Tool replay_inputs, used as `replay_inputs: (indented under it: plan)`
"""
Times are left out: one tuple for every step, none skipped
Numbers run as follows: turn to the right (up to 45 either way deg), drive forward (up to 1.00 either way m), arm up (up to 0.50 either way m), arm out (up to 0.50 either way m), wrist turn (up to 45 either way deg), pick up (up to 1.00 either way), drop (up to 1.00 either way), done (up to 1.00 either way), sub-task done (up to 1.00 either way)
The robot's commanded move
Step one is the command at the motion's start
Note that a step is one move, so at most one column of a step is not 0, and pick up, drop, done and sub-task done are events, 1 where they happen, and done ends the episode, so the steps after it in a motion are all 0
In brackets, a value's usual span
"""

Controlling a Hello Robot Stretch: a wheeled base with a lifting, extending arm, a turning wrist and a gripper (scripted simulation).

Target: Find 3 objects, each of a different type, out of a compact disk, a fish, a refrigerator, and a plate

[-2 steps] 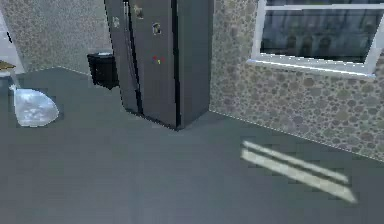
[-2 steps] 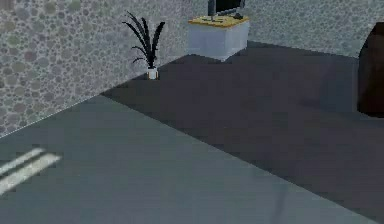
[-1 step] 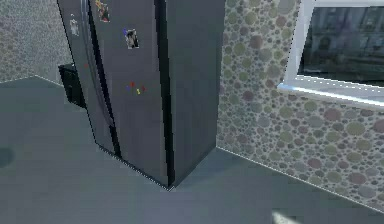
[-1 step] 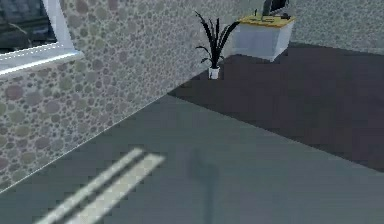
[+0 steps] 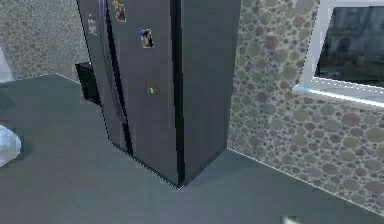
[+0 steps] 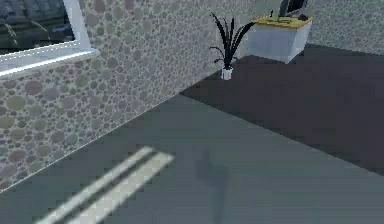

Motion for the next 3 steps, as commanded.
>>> replay_inputs:
  plan:
    - [0.0,0.5,0.0,0.0,0.0,0.0,0.0,0.0,0.0]
    - [-9.0,0.0,0.0,0.0,0.0,0.0,0.0,0.0,0.0]
    - [0.0,0.0,0.0,0.0,0.0,0.0,0.0,0.0,1.0]
